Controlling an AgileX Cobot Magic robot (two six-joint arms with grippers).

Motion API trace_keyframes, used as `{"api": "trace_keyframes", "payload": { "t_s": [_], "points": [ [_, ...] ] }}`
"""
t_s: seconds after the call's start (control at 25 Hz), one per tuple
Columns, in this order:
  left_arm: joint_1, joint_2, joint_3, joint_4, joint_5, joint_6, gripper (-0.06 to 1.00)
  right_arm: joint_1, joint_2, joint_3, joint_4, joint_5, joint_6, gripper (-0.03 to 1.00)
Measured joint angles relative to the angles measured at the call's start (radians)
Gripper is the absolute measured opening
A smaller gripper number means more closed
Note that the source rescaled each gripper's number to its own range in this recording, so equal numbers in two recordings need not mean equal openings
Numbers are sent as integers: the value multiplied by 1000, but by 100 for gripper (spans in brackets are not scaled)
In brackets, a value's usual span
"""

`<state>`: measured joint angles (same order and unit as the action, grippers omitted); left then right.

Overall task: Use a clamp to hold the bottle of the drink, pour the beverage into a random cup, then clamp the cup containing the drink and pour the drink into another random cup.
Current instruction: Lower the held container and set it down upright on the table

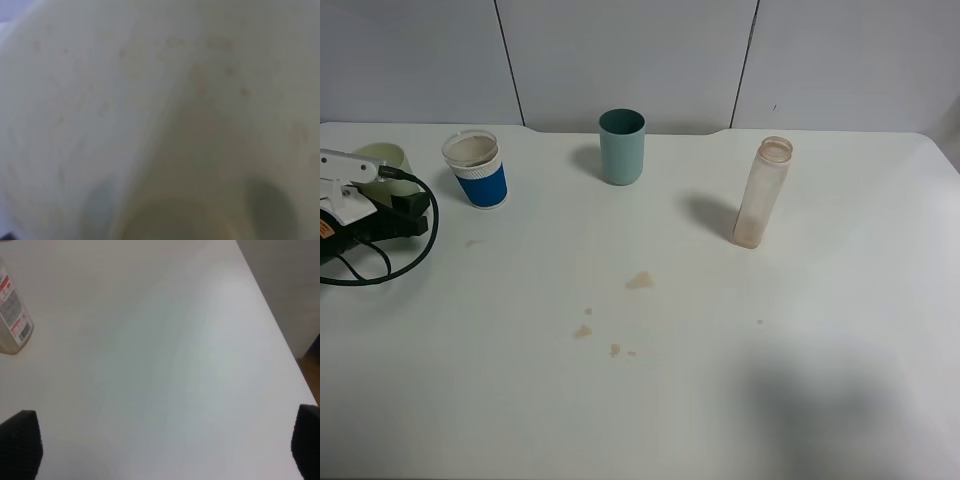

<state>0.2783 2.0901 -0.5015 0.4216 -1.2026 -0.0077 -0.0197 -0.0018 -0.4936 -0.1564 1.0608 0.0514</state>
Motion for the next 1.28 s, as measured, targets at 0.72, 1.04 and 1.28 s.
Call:
{"api": "trace_keyframes", "payload": {
  "t_s": [0.72,1.04,1.28],
  "points": [
    [0,0,0,4,26,8,2,0,0,0,0,0,0,100],
    [0,0,0,4,25,8,2,0,0,0,0,0,0,100],
    [0,0,0,4,25,-10,2,0,0,0,0,0,0,100]
  ]
}}
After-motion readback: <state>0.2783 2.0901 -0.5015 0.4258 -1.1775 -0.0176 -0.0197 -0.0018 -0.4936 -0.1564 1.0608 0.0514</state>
